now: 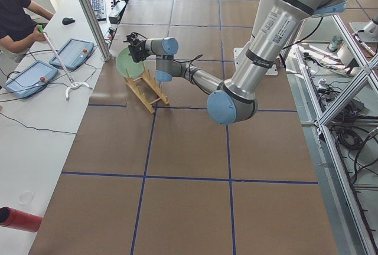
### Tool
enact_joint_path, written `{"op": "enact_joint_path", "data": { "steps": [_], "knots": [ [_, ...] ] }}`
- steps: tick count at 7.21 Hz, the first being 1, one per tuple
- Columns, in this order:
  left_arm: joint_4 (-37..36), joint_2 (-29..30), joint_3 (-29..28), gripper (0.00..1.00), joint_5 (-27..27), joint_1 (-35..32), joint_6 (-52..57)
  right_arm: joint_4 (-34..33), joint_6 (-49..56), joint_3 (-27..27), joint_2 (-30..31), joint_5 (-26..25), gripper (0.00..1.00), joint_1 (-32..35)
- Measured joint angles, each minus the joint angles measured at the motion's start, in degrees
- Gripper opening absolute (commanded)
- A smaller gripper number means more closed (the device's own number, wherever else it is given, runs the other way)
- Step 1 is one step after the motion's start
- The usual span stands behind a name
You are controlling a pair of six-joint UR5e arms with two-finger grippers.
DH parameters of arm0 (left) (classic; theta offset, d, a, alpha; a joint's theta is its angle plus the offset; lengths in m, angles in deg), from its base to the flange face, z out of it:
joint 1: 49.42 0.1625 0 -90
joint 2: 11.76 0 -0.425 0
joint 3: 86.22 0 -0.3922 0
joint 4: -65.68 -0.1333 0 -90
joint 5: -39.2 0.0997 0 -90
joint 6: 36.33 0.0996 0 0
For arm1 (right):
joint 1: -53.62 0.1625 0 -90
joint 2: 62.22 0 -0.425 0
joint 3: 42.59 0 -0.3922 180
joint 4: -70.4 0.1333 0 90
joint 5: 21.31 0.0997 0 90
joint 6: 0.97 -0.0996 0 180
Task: Place plate on rack
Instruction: 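Lower the upright plate with the left gripper between the rack pegs, then open the left gripper and release the plate in the rack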
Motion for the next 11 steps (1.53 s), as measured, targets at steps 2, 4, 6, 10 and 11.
{"op": "enact_joint_path", "data": {
  "steps": [2, 4, 6, 10, 11],
  "knots": [
    [-0.03, 0.0, 0.09, 1.0, -0.05, 0.02, 1.48, 0.0, -0.01, 0.0, 0.02, 0.0, 1.0, 0.0],
    [-0.61, -0.17, 0.86, 1.0, -0.56, -0.29, 10.69, 0.0, -0.01, 0.0, 0.02, 0.0, 1.0, 0.0],
    [-6.09, -1.61, 4.4, 1.0, -3.07, -0.62, 25.65, 0.0, 0.02, 0.0, 0.02, 0.0, 1.0, 0.0],
    [-27.08, -6.36, 17.92, 1.0, -5.15, -2.03, 52.76, 0.0, 0.03, 0.0, 0.02, 0.0, 1.0, 0.0],
    [-28.58, -8.55, 20.12, 1.0, -6.0, -3.23, 57.42, 0.0, 0.04, 0.0, 0.02, 0.0, 1.0, 0.0]
  ]
}}
